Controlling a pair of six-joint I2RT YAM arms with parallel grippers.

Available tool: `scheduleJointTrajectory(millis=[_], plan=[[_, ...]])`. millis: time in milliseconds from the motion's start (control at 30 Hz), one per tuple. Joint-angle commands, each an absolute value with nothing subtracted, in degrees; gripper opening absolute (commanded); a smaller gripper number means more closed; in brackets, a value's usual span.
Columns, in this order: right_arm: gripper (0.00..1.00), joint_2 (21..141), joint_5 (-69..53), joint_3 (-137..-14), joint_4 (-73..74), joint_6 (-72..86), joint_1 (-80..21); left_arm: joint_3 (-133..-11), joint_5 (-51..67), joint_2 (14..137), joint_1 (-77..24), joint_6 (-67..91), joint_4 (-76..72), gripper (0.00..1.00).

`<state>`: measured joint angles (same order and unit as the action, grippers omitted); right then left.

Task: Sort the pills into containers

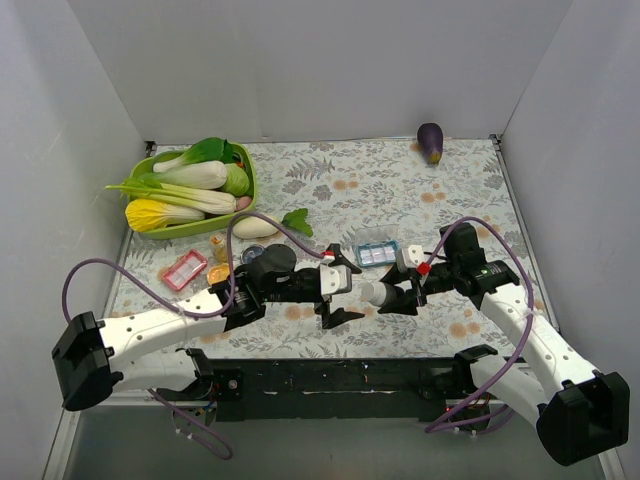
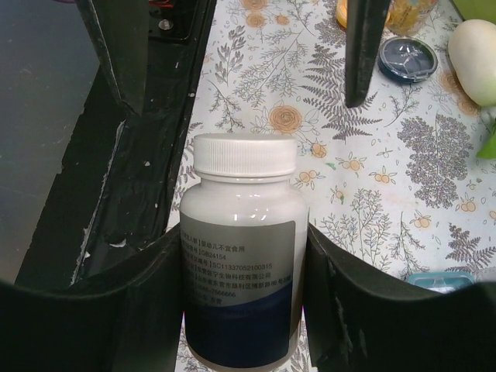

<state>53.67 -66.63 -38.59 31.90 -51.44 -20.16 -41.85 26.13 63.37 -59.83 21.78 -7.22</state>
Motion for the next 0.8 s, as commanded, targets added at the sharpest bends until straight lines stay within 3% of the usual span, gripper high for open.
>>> scheduleJointTrajectory(millis=[0,133,333,467,633,767], plan=[[0.01,53.3,-68.8,-40.3,32.3,-53.0,-20.7,-45.9,28.0,65.1,-60.2,19.0,-10.3,0.87],[0.01,53.4,-68.8,-40.4,32.1,-52.5,-20.7,-48.2,28.5,68.8,-60.3,19.9,-8.2,0.73],[0.01,53.2,-68.6,-40.1,31.8,-51.9,-20.7,-49.2,27.8,70.1,-60.6,20.4,-6.9,0.65],[0.01,53.0,-68.3,-40.0,31.6,-51.6,-20.7,-49.7,27.5,70.4,-60.6,20.5,-6.0,0.47],[0.01,52.9,-67.9,-39.6,31.1,-50.7,-20.7,-50.4,27.3,71.0,-60.6,22.6,-4.5,0.34],[0.01,52.6,-67.7,-39.2,30.5,-49.7,-20.7,-50.5,28.1,71.4,-60.6,25.7,-3.4,0.19]])
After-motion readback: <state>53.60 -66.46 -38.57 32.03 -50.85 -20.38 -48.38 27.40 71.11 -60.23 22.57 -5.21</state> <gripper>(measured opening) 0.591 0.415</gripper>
